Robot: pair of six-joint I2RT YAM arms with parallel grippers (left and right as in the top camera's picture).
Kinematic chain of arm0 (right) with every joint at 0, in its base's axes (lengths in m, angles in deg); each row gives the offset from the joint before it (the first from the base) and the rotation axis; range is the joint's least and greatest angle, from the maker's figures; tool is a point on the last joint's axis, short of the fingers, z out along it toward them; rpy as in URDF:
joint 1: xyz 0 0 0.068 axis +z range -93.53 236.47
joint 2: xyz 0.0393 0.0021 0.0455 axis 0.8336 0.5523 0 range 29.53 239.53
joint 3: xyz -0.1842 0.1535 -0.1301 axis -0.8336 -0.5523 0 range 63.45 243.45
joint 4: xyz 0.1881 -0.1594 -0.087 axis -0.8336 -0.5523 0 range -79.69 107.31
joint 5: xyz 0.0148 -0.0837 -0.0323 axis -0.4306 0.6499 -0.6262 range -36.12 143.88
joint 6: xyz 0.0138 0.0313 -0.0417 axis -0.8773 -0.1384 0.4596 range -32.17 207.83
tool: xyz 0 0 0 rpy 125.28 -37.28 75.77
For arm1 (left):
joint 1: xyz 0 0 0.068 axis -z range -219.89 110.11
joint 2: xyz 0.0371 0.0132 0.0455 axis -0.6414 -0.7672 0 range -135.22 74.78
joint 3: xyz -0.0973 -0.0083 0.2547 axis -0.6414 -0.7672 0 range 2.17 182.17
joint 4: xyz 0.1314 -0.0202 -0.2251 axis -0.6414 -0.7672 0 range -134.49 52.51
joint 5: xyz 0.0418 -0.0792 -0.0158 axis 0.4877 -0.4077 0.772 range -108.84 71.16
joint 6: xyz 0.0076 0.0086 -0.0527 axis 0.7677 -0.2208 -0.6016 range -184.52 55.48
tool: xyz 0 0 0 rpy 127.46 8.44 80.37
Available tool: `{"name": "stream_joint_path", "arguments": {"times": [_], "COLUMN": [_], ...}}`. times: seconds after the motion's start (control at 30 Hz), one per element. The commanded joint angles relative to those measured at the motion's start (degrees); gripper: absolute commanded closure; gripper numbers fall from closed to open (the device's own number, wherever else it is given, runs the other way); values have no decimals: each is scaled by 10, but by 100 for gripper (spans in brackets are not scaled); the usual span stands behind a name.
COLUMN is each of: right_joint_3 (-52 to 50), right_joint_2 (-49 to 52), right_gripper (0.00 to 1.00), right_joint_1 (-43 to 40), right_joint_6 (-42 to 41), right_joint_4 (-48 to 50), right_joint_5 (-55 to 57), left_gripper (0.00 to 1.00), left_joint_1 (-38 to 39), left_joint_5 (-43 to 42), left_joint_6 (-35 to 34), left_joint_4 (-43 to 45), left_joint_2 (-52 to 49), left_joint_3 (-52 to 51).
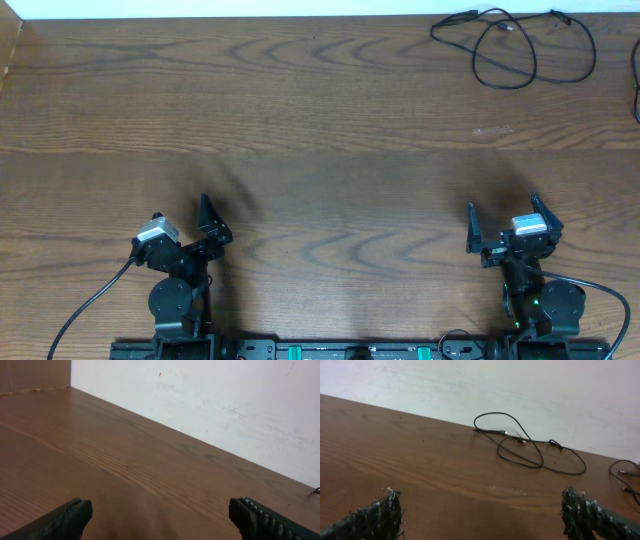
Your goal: Untangle cables
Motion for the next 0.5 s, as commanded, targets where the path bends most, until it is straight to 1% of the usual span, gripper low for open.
{"name": "stream_joint_path", "arguments": {"times": [0.0, 0.47], "right_joint_3": [-1, -1], "right_joint_2": [-3, -3], "right_gripper": [1, 1], "right_joint_1": [-3, -3], "right_joint_6": [2, 2], "right_joint_4": [-3, -3], "right_joint_5": [2, 2], "left_gripper": [6, 5], "left_joint_1": [0, 0], "left_joint_5": [6, 6], "left_joint_6": [11, 12], "left_joint_4": [-13, -13], "left_joint_2": [3, 3], "left_joint_3": [-16, -16]}}
